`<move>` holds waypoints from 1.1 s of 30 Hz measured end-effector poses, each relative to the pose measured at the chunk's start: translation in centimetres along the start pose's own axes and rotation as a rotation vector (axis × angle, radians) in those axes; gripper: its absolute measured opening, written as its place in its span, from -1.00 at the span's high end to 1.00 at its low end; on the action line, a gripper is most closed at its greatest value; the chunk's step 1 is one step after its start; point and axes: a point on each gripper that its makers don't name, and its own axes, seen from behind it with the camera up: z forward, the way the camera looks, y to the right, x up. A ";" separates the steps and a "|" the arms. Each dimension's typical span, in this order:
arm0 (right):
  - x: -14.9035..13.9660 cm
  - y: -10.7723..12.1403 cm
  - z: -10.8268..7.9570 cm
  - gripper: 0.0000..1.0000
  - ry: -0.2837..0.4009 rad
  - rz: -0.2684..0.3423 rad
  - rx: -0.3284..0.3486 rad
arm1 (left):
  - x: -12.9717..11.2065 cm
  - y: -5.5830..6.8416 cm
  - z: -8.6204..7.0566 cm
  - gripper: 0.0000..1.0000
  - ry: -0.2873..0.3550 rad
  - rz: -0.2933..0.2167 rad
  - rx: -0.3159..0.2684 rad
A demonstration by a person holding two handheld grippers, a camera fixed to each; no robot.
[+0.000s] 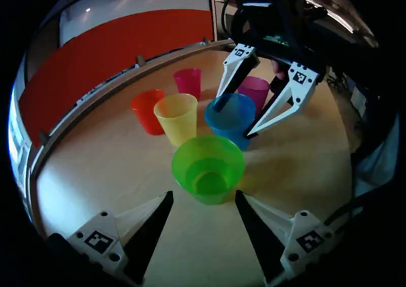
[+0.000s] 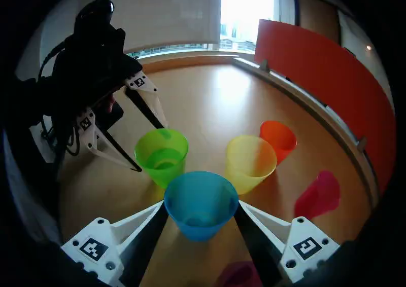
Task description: Pour water
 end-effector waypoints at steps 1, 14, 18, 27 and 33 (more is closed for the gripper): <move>0.0 0.0 0.1 -0.83 0.000 0.002 0.001 | -0.1 0.0 -0.1 -0.81 0.000 -0.001 0.001; -0.7 -0.1 -0.4 -0.84 -0.013 -0.008 -0.005 | -0.5 0.5 -0.7 -0.80 0.004 -0.006 0.000; -1.2 -0.1 -0.7 -0.85 -0.023 -0.014 -0.010 | -0.4 0.6 -0.6 -0.80 0.005 -0.007 -0.002; -2.1 -0.1 -1.1 -0.86 -0.054 -0.053 -0.029 | -0.3 0.9 -0.6 -0.81 0.007 0.000 0.001; -1.8 0.0 -1.9 -0.89 -0.051 -0.061 -0.031 | -0.4 0.7 -1.0 -0.81 0.009 -0.007 0.015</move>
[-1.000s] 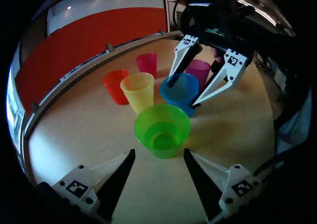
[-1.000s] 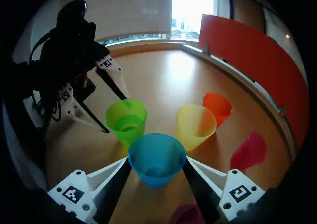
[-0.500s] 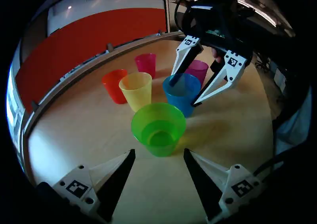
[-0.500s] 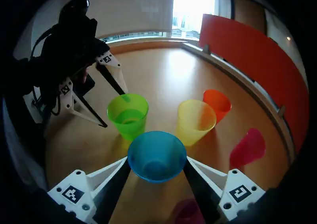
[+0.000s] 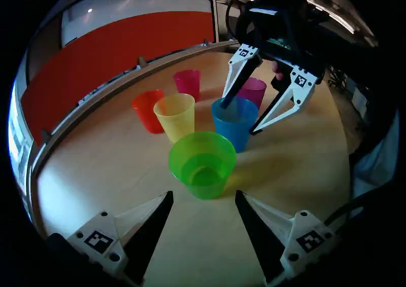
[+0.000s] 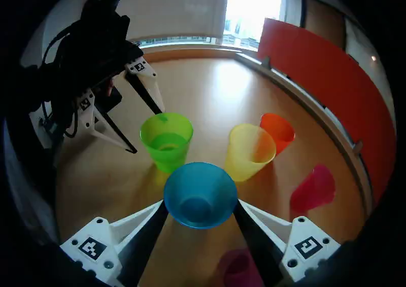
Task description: Pour water
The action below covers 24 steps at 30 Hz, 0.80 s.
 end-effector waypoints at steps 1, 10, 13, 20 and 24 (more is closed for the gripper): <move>0.0 0.1 -0.2 -0.89 -0.001 -0.004 -0.003 | -0.1 0.0 -0.1 -0.81 0.001 -0.003 0.003; 0.0 0.2 -2.2 -0.89 -0.003 -0.041 -0.023 | -0.2 -0.3 -1.3 -0.80 0.012 -0.024 0.033; 0.1 0.2 -3.0 -0.89 0.004 -0.049 -0.033 | -0.1 -0.4 -1.8 -0.81 0.017 -0.028 0.045; 0.6 0.5 -5.2 -0.89 0.032 -0.055 -0.069 | 0.4 -0.8 -3.1 -0.81 0.039 -0.040 0.081; 0.8 0.6 -6.3 -0.89 0.053 -0.048 -0.086 | 0.9 -0.7 -3.8 -0.80 0.054 -0.042 0.097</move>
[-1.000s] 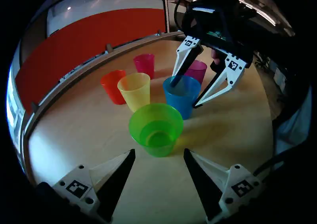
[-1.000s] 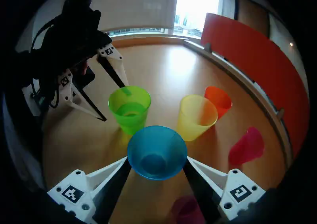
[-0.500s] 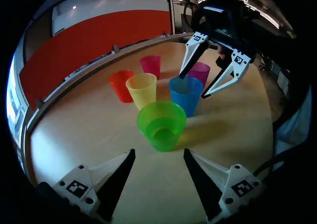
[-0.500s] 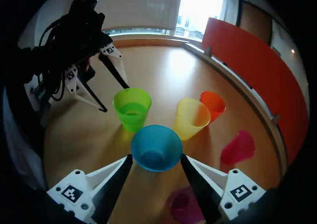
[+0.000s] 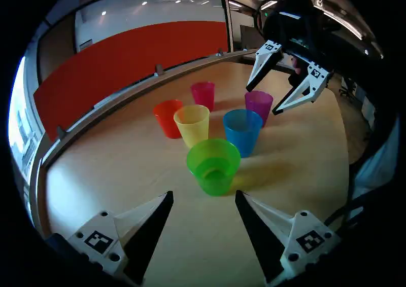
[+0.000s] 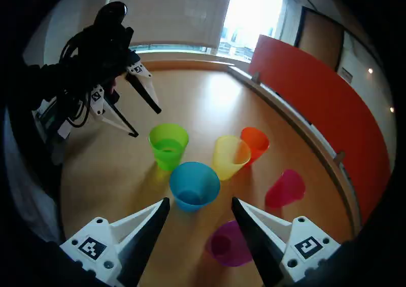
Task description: Pour water
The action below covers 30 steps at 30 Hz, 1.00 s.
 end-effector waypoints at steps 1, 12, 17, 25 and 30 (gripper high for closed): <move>0.0 0.1 -0.2 -0.89 0.006 0.003 -0.004 | 0.0 0.0 -0.1 -0.80 0.001 0.001 0.004; 0.1 1.4 -2.5 -0.89 0.065 0.046 -0.074 | 0.8 -0.8 -1.7 -0.80 0.040 -0.016 0.061; 0.6 2.4 -3.9 -0.89 0.123 0.082 -0.119 | 1.9 -2.5 -2.9 -0.81 0.094 -0.052 0.124; 0.4 3.8 -6.4 -0.88 0.205 0.151 -0.191 | 4.7 -4.0 -5.4 -0.80 0.226 -0.086 0.222; 0.5 4.8 -8.3 -0.88 0.271 0.215 -0.241 | 5.6 -5.0 -6.6 -0.80 0.288 -0.122 0.275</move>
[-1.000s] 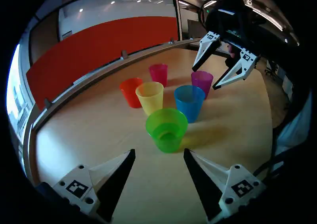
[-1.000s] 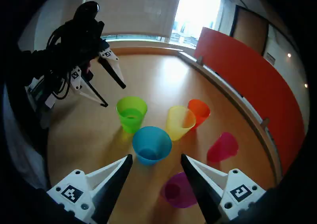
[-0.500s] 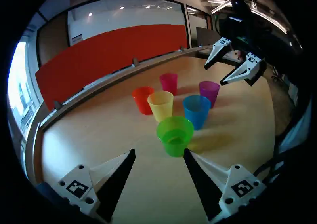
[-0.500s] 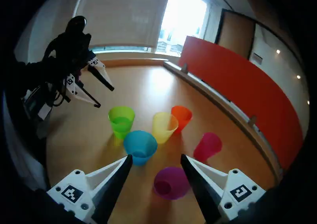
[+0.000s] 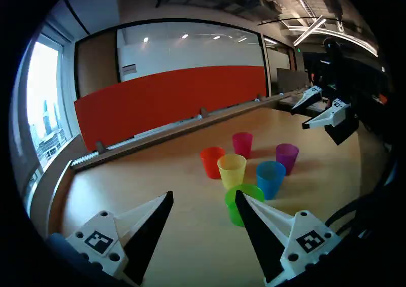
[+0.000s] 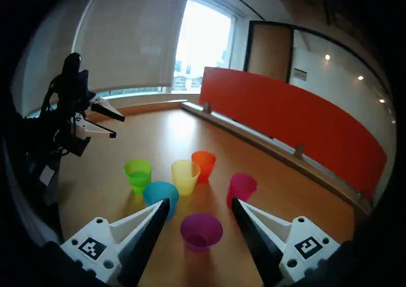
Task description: Pour water
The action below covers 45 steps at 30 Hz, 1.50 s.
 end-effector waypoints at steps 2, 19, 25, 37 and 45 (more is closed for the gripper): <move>0.3 0.6 -0.6 -0.88 0.027 0.023 -0.026 | 0.7 -0.5 -0.4 -0.80 0.029 -0.012 0.027; 4.1 6.3 -5.0 -0.88 0.254 0.130 -0.293 | 4.0 -2.1 -2.8 -0.80 0.207 -0.078 0.198; 3.6 8.2 -5.8 -0.89 0.283 0.155 -0.381 | 4.3 -3.0 -3.1 -0.80 0.247 -0.147 0.236; 2.7 12.4 -9.0 -0.89 0.361 0.205 -0.620 | 5.3 -4.2 -3.2 -0.80 0.304 -0.178 0.303; 2.1 14.2 -11.6 -0.89 0.393 0.212 -0.766 | 5.9 -4.6 -2.8 -0.80 0.325 -0.186 0.349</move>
